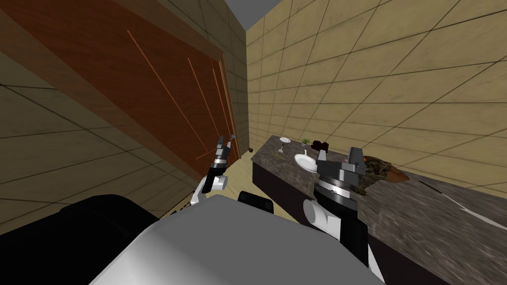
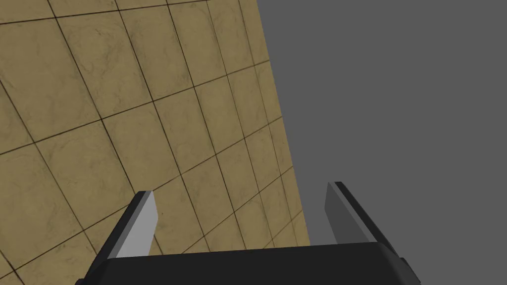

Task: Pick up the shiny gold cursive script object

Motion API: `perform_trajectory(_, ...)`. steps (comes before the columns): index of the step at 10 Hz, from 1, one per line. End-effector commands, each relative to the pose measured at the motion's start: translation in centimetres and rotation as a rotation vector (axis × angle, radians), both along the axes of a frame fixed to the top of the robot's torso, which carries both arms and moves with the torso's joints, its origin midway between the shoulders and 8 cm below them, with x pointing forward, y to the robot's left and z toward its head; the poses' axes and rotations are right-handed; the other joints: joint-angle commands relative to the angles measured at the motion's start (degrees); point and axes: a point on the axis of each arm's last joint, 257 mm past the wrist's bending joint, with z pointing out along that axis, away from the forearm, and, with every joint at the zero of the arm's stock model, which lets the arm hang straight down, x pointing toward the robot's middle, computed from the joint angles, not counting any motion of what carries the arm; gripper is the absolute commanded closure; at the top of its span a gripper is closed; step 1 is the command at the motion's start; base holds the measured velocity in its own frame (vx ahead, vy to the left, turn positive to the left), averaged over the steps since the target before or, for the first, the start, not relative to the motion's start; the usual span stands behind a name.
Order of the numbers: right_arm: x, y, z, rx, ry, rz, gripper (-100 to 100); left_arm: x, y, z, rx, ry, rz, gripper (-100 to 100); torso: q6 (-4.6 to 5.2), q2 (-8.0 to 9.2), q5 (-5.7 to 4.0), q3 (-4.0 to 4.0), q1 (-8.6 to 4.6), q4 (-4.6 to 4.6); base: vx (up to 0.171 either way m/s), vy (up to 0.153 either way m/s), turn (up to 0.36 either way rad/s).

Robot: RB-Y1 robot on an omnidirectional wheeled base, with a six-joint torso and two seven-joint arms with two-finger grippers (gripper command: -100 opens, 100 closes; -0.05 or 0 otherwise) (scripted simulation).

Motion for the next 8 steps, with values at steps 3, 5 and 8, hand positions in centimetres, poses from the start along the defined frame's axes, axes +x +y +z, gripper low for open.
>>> perform_trajectory(3,0.3,0.9,0.7,-0.085,-0.018,0.051,-100,0.0,0.0,0.0,0.000,0.000,0.000,0,0.01,0.17,-0.01,0.10,-0.03,0.03,-0.051,-0.001,-0.053)
perform_trajectory(5,0.4,1.2,1.0,-0.119,-0.025,0.070,-100,0.0,0.0,0.0,0.000,0.000,0.000,0,0.00,0.22,-0.01,0.13,-0.03,0.05,-0.051,-0.001,-0.026)
perform_trajectory(8,1.0,1.6,1.7,-0.194,-0.056,0.108,-100,0.0,0.0,0.0,0.000,0.000,0.000,0,0.01,0.35,-0.02,0.20,-0.06,0.08,-0.093,-0.008,-0.058)
